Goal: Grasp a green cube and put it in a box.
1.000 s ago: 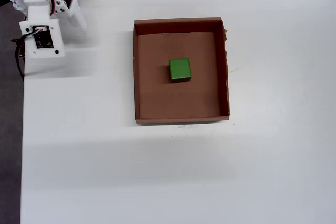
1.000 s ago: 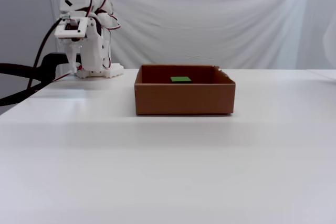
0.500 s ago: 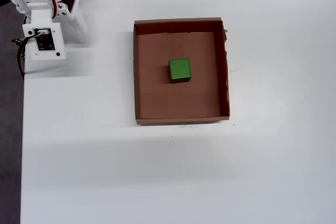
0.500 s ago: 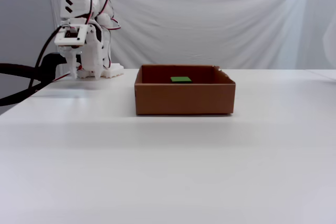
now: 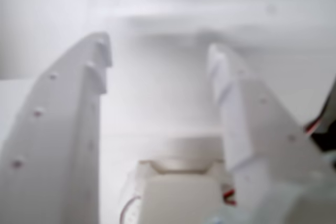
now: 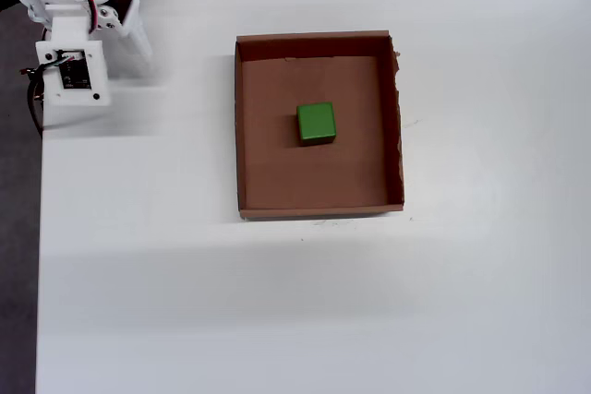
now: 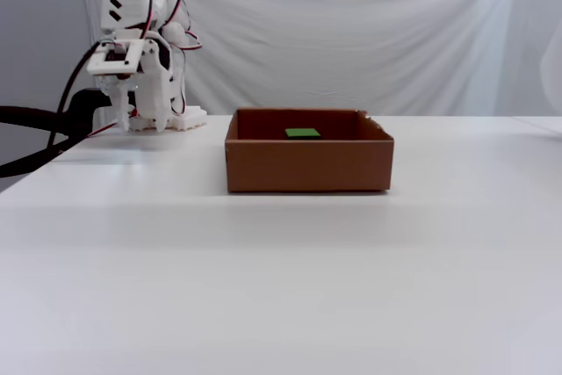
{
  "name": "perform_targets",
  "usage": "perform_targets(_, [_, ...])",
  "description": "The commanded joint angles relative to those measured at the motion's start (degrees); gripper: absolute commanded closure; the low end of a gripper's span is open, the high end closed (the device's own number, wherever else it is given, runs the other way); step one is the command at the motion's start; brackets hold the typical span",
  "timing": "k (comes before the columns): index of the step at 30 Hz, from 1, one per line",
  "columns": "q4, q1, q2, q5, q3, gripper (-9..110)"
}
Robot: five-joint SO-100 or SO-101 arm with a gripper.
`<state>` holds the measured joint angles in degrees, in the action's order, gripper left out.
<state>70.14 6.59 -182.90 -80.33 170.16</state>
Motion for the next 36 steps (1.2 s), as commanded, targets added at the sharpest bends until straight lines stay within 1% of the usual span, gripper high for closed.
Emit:
perform_targets(1, [0.6, -0.6, 0.4, 1.0, 0.1, 83])
perform_targets(12, [1.1, 0.1, 0.4, 3.9, 0.1, 83])
perform_targets(15, [1.4, 0.3, 0.4, 13.6, 0.1, 81])
perform_targets(16, [1.2, 0.3, 0.4, 15.3, 0.1, 81])
perform_targets(36, [1.2, 0.3, 0.4, 15.3, 0.1, 80])
